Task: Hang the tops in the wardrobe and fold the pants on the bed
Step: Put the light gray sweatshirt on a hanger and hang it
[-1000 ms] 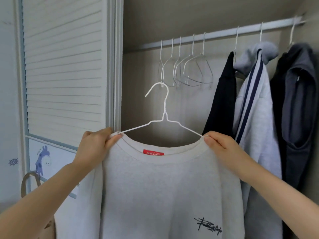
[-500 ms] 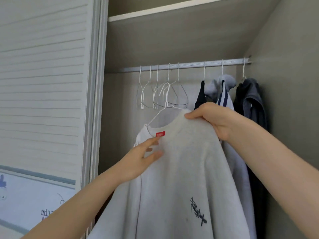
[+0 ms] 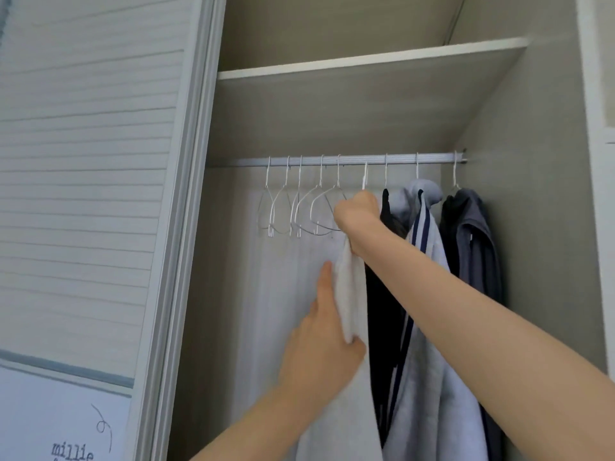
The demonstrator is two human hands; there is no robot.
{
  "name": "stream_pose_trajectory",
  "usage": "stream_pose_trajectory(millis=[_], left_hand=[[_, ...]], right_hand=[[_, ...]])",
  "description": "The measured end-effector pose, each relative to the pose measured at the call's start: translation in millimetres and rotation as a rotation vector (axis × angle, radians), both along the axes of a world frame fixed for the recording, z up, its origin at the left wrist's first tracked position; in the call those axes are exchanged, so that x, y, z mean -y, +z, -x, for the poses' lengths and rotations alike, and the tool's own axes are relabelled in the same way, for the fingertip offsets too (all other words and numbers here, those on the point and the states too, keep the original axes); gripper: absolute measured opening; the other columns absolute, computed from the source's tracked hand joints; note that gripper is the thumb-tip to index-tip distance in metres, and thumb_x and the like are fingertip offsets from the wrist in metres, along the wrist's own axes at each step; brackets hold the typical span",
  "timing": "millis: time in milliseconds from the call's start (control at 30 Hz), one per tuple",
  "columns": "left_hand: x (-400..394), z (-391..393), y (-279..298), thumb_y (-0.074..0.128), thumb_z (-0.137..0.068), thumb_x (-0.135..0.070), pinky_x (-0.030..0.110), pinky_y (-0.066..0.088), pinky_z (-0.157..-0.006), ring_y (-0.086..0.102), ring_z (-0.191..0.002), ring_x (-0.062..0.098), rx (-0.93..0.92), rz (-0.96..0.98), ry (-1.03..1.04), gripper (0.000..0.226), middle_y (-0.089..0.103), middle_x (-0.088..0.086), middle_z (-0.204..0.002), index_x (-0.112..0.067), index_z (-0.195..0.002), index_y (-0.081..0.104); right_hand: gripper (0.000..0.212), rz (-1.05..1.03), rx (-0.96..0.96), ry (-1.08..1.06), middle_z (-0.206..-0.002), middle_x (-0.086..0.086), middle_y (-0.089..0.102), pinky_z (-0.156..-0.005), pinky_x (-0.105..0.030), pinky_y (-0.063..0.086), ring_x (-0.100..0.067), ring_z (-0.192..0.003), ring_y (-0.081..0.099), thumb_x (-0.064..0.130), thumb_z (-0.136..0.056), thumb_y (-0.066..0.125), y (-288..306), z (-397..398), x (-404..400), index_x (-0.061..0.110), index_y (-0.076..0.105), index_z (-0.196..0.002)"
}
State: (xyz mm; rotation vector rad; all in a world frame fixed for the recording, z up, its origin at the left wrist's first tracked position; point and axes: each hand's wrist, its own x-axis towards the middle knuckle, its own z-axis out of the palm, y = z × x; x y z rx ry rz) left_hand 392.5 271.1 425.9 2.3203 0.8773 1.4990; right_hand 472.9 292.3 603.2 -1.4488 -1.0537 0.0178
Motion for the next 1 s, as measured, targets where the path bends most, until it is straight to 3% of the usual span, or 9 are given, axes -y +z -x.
stream_pose_trajectory(millis=[67,100,267,367,533,700,833,900,1000], left_hand=[[-21,3,-10,0.058,-0.084,-0.029,0.036,0.05,-0.062,0.057,-0.068,0.022,-0.004,0.038,0.109,0.093,0.053,-0.009,-0.08,-0.045,-0.144,-0.012],[-31,5,-14,0.055,-0.086,-0.033,0.035,0.047,-0.06,0.056,-0.066,0.021,-0.025,0.031,0.162,0.085,0.051,-0.01,-0.074,-0.039,-0.146,-0.005],[-75,4,-15,0.036,-0.099,-0.048,0.03,0.039,-0.064,0.064,-0.077,0.021,-0.145,-0.145,0.282,0.04,0.055,-0.012,-0.077,-0.032,-0.133,0.024],[-101,-10,-5,0.031,-0.102,-0.045,0.031,0.039,-0.061,0.06,-0.072,0.022,-0.146,-0.156,0.249,0.025,0.054,-0.01,-0.076,-0.028,-0.12,0.033],[-148,-48,22,0.031,-0.104,-0.04,0.033,0.041,-0.065,0.061,-0.083,0.028,-0.134,-0.142,0.213,0.02,0.056,-0.003,-0.083,-0.022,-0.113,0.035],[-184,-81,36,0.027,-0.104,-0.04,0.033,0.039,-0.068,0.062,-0.091,0.028,-0.167,-0.137,0.228,0.025,0.061,0.001,-0.095,-0.022,-0.12,0.035],[-206,-93,35,0.029,-0.104,-0.041,0.033,0.039,-0.068,0.061,-0.09,0.027,-0.136,-0.145,0.204,0.023,0.057,-0.002,-0.09,-0.022,-0.117,0.034],[-216,-98,30,0.03,-0.103,-0.042,0.033,0.041,-0.067,0.061,-0.086,0.025,-0.129,-0.164,0.186,0.023,0.055,-0.005,-0.086,-0.024,-0.117,0.034],[-226,-105,17,0.029,-0.103,-0.042,0.032,0.042,-0.067,0.062,-0.086,0.024,-0.149,-0.189,0.192,0.026,0.063,-0.003,-0.091,-0.027,-0.124,0.032]], right_hand=[[0.009,0.0,0.095,-0.105,-0.114,-0.011,0.051,-0.093,-0.034,0.04,-0.032,-0.101,0.051,0.009,-0.09,0.046,1,0,-10,0.006,0.051,-0.097],[0.023,0.01,0.124,-0.148,-0.123,-0.013,0.052,-0.099,-0.039,0.041,-0.036,-0.112,0.049,0.01,-0.09,0.046,1,-2,-16,0.004,0.051,-0.112],[0.053,-0.043,0.078,-0.199,-0.14,-0.01,0.042,-0.098,-0.043,0.037,-0.033,-0.13,0.031,0.009,-0.091,0.05,16,-13,-49,0.002,0.03,-0.139],[0.053,-0.111,0.018,-0.202,-0.139,-0.011,0.042,-0.09,-0.039,0.036,-0.032,-0.129,0.033,0.01,-0.092,0.054,38,-25,-67,0.003,0.031,-0.139],[0.039,-0.01,0.283,-0.306,-0.136,-0.015,0.038,-0.097,-0.035,0.032,-0.034,-0.121,0.045,0.015,-0.094,0.054,70,-55,-105,-0.002,0.047,-0.128],[0.047,-0.068,0.15,-0.249,-0.137,-0.015,0.043,-0.085,-0.033,0.037,-0.034,-0.128,0.036,0.009,-0.092,0.055,83,-85,-151,-0.002,0.034,-0.133],[0.045,-0.088,0.171,-0.252,-0.138,-0.015,0.042,-0.092,-0.04,0.042,-0.034,-0.128,0.032,0.008,-0.093,0.054,85,-94,-168,-0.001,0.034,-0.131],[0.044,-0.011,0.249,-0.299,-0.138,-0.015,0.039,-0.09,-0.036,0.04,-0.033,-0.129,0.032,0.009,-0.094,0.05,80,-100,-176,-0.002,0.032,-0.132],[0.043,0.18,0.528,-0.479,-0.135,-0.017,0.038,-0.094,-0.036,0.037,-0.033,-0.124,0.036,0.005,-0.093,0.046,63,-107,-181,-0.004,0.037,-0.134]])
